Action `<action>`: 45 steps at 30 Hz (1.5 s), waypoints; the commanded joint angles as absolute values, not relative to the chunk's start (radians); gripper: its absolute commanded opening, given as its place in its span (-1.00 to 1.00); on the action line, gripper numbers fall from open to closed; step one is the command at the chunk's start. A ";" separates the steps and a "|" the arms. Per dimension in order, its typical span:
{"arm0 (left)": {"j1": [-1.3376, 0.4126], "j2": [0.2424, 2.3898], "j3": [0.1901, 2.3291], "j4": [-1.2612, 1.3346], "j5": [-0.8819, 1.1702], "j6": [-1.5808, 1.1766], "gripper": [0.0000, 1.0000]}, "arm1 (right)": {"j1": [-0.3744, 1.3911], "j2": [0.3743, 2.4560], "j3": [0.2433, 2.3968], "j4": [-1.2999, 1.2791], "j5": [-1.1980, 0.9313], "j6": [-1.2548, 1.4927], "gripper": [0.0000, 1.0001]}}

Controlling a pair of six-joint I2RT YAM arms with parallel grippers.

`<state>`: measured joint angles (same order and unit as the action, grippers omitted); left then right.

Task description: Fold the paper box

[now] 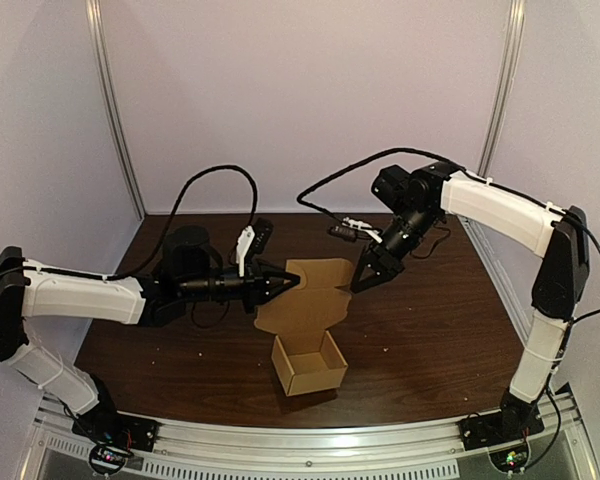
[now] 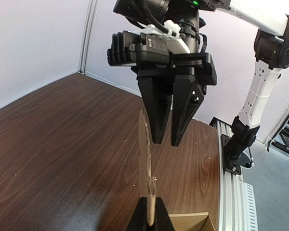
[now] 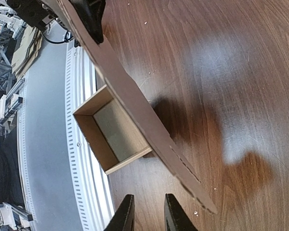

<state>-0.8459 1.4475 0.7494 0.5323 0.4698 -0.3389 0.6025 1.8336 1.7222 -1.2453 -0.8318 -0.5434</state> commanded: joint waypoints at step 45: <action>-0.887 1.416 0.781 0.398 0.131 -0.267 -1.00 | 0.625 1.796 1.773 -1.118 -0.677 -0.125 -0.37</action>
<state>-0.8856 1.4670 0.7567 0.4740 0.2005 -0.3309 0.6647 1.8805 1.7447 -1.0355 -0.6510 -0.0875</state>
